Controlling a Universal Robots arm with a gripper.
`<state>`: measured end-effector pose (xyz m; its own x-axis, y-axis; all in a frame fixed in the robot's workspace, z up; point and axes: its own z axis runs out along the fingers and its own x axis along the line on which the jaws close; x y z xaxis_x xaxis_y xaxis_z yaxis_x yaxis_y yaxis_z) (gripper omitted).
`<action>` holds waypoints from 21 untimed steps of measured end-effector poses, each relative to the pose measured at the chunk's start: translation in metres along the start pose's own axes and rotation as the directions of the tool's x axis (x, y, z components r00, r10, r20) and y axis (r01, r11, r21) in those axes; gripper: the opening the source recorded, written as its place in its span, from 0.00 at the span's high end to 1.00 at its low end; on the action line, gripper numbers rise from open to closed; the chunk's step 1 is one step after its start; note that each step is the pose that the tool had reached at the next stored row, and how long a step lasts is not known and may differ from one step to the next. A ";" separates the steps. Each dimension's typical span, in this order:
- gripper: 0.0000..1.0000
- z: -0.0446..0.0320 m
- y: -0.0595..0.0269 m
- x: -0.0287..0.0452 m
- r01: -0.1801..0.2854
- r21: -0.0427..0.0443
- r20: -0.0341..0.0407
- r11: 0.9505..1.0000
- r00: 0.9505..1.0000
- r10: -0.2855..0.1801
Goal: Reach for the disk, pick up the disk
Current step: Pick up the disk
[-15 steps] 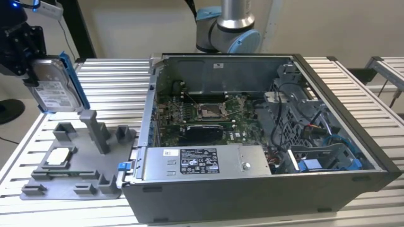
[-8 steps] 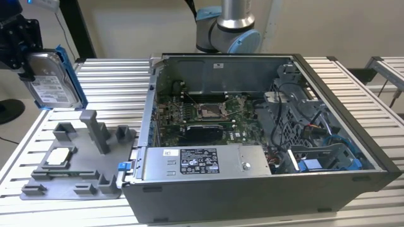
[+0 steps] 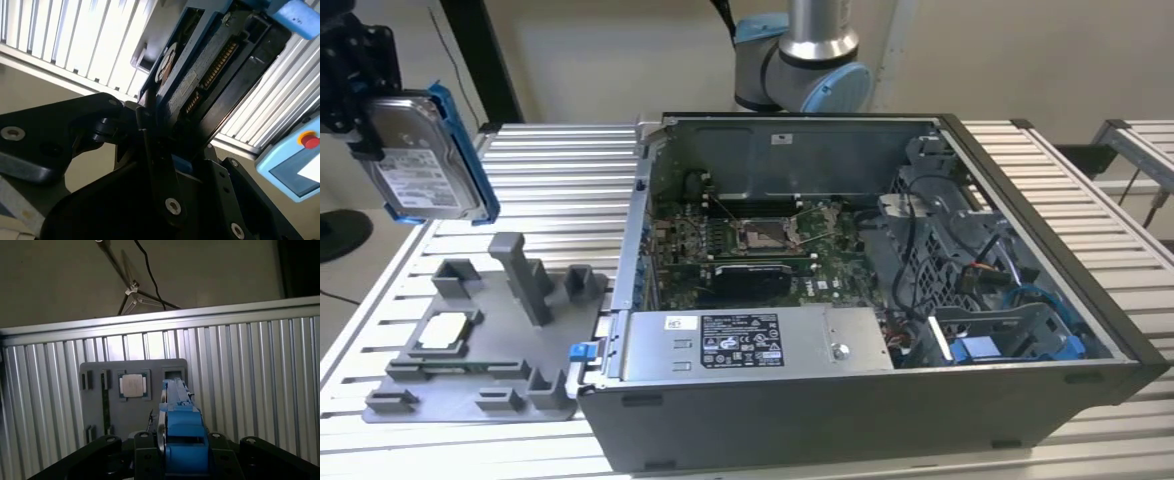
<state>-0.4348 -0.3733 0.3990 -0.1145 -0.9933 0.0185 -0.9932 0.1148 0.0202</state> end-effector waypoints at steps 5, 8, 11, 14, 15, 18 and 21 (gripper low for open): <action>1.00 -0.0085 0.0017 0.0004 0.000 0.000 0.000 1.000 1.000 0.000; 1.00 -0.0130 0.0022 0.0005 0.000 0.000 0.000 1.000 1.000 0.000; 1.00 -0.0176 0.0027 0.0006 0.000 0.000 0.000 1.000 1.000 0.000; 1.00 -0.0224 0.0032 0.0008 0.000 0.001 0.000 1.000 1.000 0.000; 1.00 -0.0241 0.0034 0.0008 0.000 0.001 0.000 1.000 1.000 0.000; 1.00 -0.0289 0.0039 0.0009 0.000 0.000 0.000 1.000 1.000 0.000; 1.00 -0.0337 0.0044 0.0011 0.000 0.000 0.000 1.000 1.000 0.000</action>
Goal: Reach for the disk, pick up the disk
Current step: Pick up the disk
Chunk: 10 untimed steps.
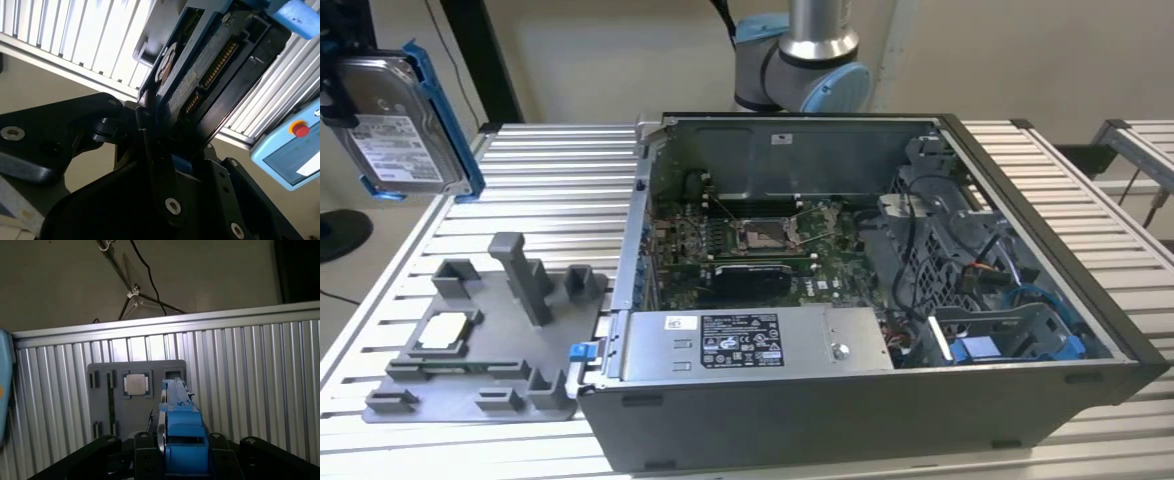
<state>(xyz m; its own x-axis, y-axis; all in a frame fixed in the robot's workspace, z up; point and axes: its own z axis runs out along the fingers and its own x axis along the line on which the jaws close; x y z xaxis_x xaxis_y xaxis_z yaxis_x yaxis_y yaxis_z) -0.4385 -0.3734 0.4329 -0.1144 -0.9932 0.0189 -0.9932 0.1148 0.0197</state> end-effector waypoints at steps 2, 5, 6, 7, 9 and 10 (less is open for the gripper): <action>1.00 -0.0031 0.0003 0.0001 0.000 0.000 0.000 1.000 1.000 0.000; 1.00 -0.0079 0.0008 0.0002 0.000 0.000 0.000 1.000 1.000 0.000; 1.00 -0.0094 0.0010 0.0003 0.000 0.000 0.000 1.000 1.000 0.000; 1.00 -0.0111 0.0012 0.0003 0.000 0.000 0.000 1.000 1.000 0.000; 1.00 -0.0141 0.0015 0.0004 0.000 0.000 0.000 1.000 1.000 0.000; 1.00 -0.0157 0.0017 0.0005 0.000 0.000 0.000 1.000 1.000 0.000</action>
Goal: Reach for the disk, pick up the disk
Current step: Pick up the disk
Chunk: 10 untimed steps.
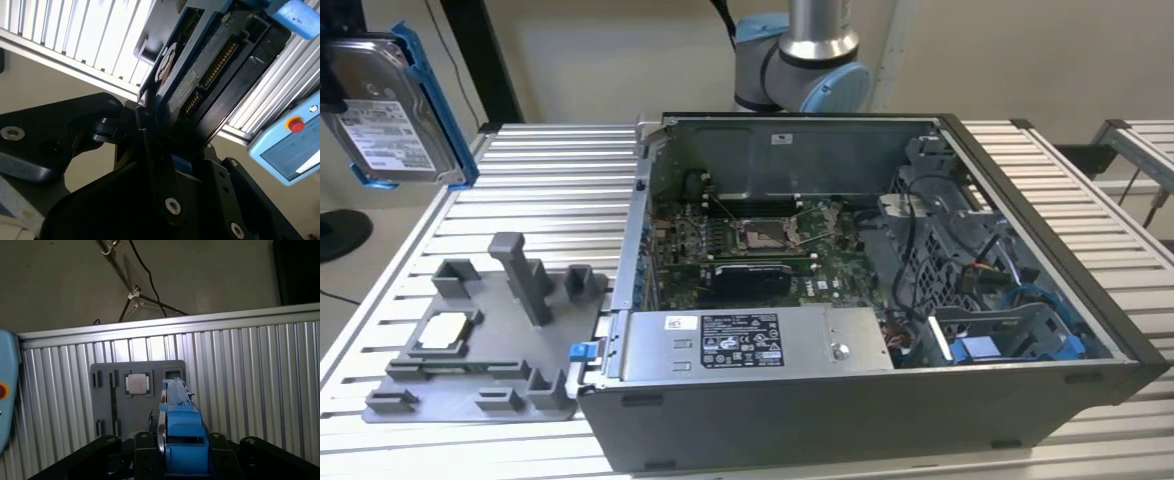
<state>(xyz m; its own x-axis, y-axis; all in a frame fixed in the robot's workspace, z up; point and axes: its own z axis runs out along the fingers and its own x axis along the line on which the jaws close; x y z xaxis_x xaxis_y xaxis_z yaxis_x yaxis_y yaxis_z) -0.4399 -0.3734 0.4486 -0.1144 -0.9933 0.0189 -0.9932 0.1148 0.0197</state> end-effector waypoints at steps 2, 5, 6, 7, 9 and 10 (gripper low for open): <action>1.00 -0.0031 0.0004 0.0001 0.000 0.000 0.000 1.000 1.000 0.000; 1.00 -0.0077 0.0009 0.0002 0.000 0.000 0.000 1.000 1.000 0.000; 1.00 -0.0094 0.0010 0.0003 0.000 0.000 0.000 1.000 1.000 0.000; 1.00 -0.0108 0.0012 0.0003 0.000 0.000 0.000 1.000 1.000 0.000; 1.00 -0.0139 0.0015 0.0004 0.000 0.000 0.000 1.000 1.000 0.000; 1.00 -0.0156 0.0017 0.0004 0.000 0.000 0.000 1.000 1.000 0.000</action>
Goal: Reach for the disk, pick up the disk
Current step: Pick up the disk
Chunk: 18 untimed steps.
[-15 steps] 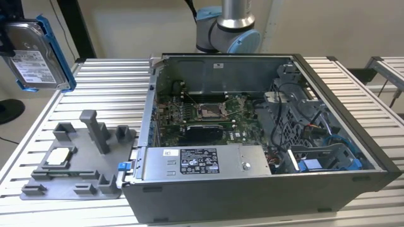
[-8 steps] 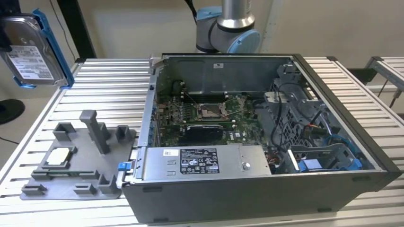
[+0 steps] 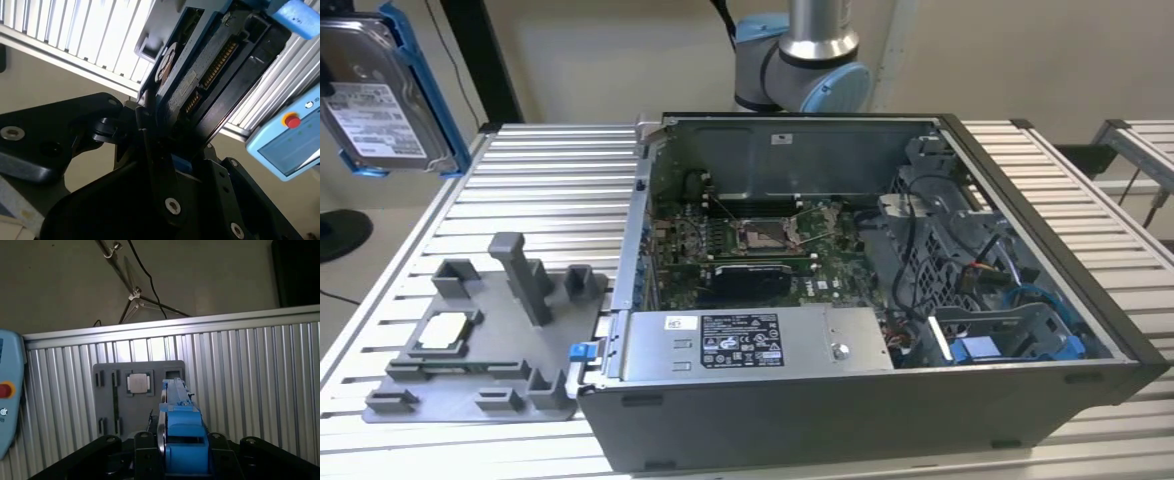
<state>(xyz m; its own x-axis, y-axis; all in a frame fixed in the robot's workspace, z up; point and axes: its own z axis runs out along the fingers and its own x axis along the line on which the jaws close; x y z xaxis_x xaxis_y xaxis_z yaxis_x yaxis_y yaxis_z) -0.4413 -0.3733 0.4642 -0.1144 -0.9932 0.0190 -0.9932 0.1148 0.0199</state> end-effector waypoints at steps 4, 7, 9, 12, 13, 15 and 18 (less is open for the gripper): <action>1.00 -0.0065 0.0009 0.0002 0.000 0.000 0.000 1.000 1.000 0.000; 1.00 -0.0111 0.0016 0.0004 0.000 0.000 0.000 1.000 1.000 0.000; 1.00 -0.0143 0.0020 0.0005 0.000 0.000 0.000 1.000 1.000 0.000; 1.00 -0.0189 0.0025 0.0006 0.000 0.000 0.000 1.000 1.000 0.000; 1.00 -0.0203 0.0025 0.0006 0.000 0.000 0.000 1.000 1.000 0.000; 1.00 -0.0220 0.0026 0.0007 0.000 0.000 0.000 1.000 1.000 0.000; 1.00 -0.0222 0.0026 0.0007 0.000 0.001 0.001 1.000 1.000 0.000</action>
<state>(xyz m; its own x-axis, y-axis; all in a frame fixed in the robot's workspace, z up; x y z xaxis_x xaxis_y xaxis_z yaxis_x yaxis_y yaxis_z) -0.4435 -0.3733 0.4865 -0.1145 -0.9933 0.0185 -0.9932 0.1148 0.0192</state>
